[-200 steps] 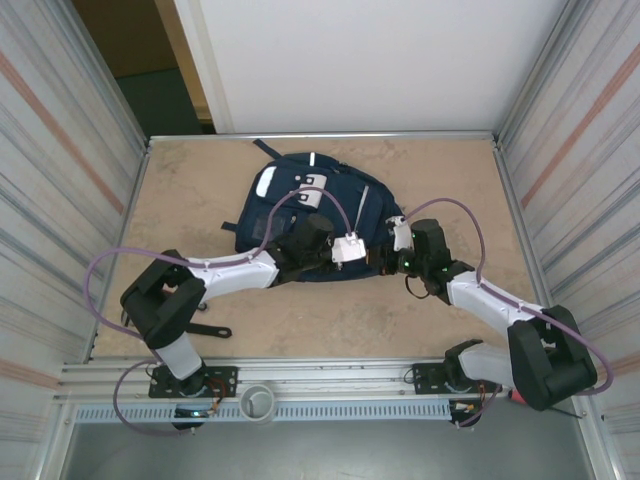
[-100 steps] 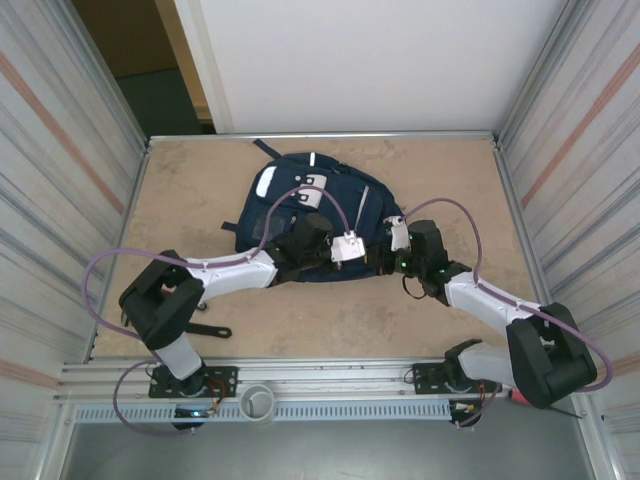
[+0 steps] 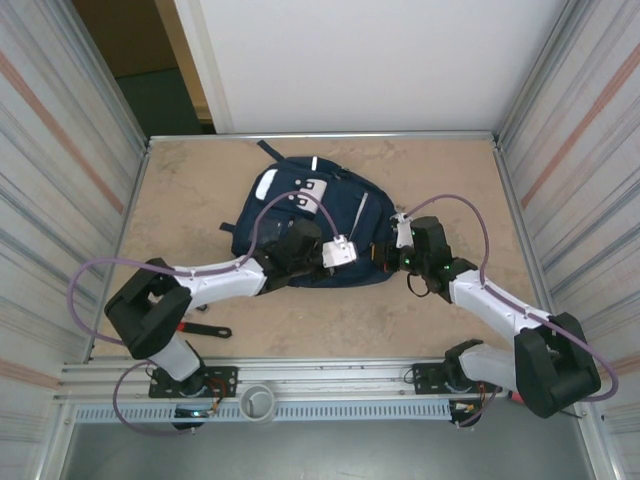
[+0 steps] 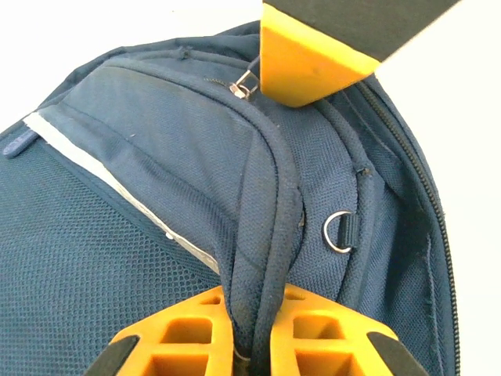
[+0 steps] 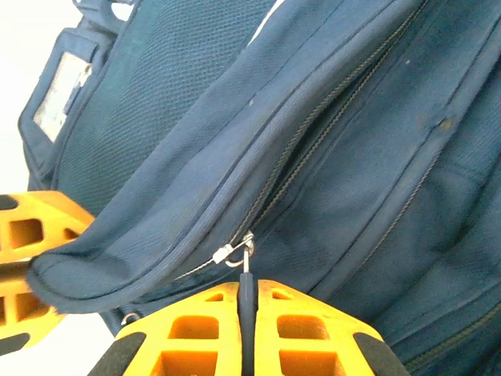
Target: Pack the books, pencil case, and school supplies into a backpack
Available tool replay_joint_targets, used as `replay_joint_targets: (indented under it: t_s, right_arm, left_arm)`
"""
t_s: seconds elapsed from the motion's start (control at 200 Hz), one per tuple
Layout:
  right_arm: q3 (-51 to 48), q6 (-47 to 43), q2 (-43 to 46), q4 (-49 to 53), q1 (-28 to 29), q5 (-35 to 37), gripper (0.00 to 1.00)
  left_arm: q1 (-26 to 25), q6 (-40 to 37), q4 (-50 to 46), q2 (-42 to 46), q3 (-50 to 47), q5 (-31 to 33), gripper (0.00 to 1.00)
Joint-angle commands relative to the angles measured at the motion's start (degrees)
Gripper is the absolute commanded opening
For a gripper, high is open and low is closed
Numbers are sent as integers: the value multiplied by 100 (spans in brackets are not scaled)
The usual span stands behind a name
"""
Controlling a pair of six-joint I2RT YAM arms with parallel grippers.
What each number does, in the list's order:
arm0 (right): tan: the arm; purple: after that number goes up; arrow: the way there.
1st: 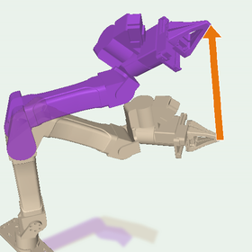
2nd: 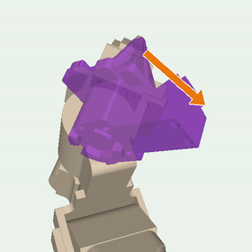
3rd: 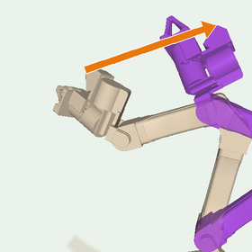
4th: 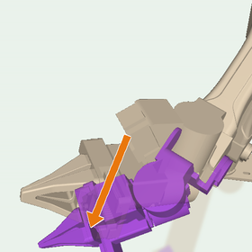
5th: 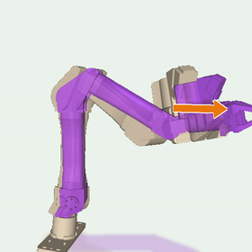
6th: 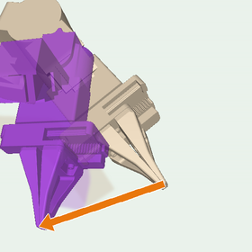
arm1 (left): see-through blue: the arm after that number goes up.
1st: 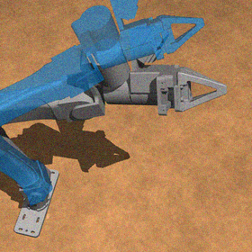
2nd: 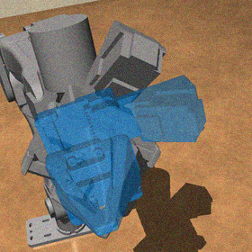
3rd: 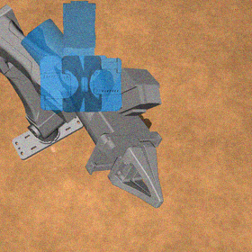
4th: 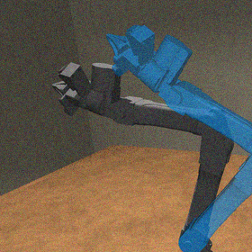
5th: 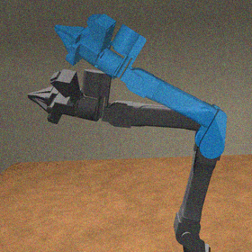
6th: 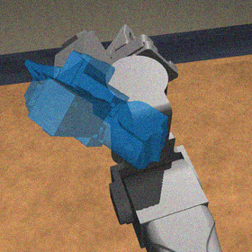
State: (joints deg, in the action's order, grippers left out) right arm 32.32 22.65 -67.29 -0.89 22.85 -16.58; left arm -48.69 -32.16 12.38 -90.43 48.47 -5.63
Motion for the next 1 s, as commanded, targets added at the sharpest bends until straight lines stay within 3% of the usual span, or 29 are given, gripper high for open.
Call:
replay_joint_targets:
  t_s: [0.0, 0.13, 0.376, 0.551, 0.711, 0.992]
  right_arm:
    - [292, -95, -156, 757, -202, 1130, 0]
    - [392, -120, -239, 496, -157, 625, 0]
    - [427, -10, -57, 62, 347, 88, 0]
    - [381, 117, 210, -138, 629, -4, 0]
    - [381, 152, 363, -201, 818, 6, 0]
    - [166, 67, 506, -169, 824, 161, 0]
  left_arm:
    - [249, 350, -72, 448, -333, 30, 0]
    - [429, 477, 58, 628, -560, 31, 2]
    - [-23, 575, -355, 1042, -425, -95, 47]
    - [-353, 635, -432, 1001, -218, -164, 59]
    - [-415, 615, -354, 628, 63, 42, 57]
    - [-376, 596, -98, 263, 145, 423, 16]
